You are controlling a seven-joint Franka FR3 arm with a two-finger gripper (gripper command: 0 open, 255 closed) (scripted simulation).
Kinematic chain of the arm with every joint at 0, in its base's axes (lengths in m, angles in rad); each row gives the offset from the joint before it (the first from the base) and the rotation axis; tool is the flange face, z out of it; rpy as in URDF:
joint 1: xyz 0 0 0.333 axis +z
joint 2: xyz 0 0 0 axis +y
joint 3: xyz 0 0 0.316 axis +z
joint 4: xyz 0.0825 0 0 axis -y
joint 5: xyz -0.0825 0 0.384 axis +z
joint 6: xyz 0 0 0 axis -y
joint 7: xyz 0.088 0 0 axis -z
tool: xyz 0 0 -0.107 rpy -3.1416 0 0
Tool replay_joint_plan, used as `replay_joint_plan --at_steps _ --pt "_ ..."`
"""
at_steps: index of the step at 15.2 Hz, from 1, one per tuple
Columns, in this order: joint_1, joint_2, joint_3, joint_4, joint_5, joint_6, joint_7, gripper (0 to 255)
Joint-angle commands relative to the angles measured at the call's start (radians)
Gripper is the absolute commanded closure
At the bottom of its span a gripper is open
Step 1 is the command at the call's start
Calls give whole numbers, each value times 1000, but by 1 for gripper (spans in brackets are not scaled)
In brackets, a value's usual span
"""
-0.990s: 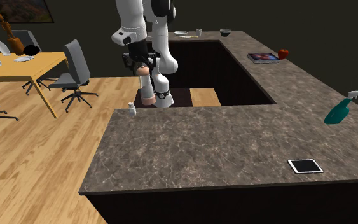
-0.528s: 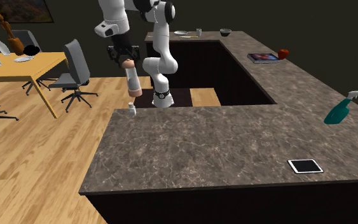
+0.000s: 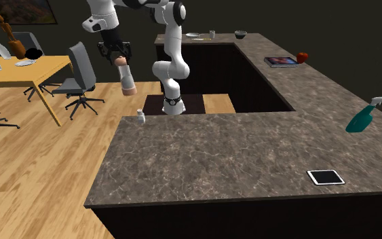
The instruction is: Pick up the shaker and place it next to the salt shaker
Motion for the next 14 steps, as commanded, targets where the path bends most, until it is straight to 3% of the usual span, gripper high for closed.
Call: replay_joint_plan --at_steps 1,14 --pt "-9 -5 -20 -1 -14 0 -29 255" --pt "-15 -51 -31 -215 -25 168 -9 255"
